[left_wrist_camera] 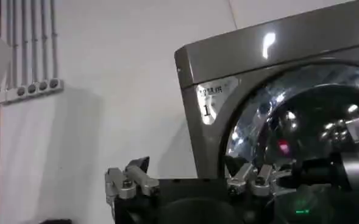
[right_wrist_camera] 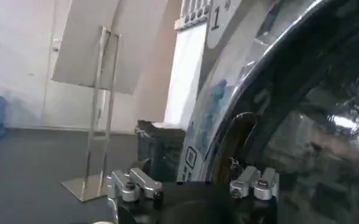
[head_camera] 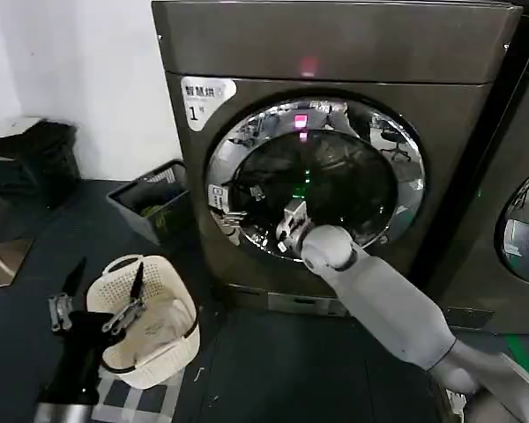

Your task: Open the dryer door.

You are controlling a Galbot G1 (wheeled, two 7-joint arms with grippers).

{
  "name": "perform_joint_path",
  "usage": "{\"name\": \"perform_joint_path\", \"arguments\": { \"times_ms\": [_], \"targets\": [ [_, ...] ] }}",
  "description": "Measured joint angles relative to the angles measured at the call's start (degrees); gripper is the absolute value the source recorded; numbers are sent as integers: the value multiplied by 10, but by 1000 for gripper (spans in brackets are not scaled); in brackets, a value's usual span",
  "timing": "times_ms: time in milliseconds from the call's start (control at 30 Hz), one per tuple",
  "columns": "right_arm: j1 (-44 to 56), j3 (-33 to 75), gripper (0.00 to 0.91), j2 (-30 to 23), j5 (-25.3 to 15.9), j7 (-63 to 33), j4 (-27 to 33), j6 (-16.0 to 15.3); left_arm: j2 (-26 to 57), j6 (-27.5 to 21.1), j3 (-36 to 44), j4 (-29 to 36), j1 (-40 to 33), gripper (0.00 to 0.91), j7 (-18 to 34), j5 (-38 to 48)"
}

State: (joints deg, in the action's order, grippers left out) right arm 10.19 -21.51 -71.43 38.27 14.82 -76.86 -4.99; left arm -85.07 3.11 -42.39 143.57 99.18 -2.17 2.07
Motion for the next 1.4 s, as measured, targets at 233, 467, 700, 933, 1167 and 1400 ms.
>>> {"name": "perform_joint_path", "arguments": {
  "times_ms": [233,467,700,933,1167,1400],
  "targets": [
    [-4,-2,907,-13,0,16,22,4,-1,0,0,0,0,907,0,0],
    [-9,-2,907,-18,2,43,42,16,-2,1,0,0,1,907,0,0],
    [-9,-2,907,-15,5,74,51,23,-2,1,0,-2,1,907,-1,-1],
    [-9,1,907,0,23,132,46,24,-1,1,0,-3,1,907,-2,-2],
    [-9,-6,907,30,51,219,36,36,2,1,-3,-10,-4,907,-8,1],
    [-8,-7,907,51,77,302,30,60,13,-17,-19,-19,-19,907,-30,39]
  ]
}}
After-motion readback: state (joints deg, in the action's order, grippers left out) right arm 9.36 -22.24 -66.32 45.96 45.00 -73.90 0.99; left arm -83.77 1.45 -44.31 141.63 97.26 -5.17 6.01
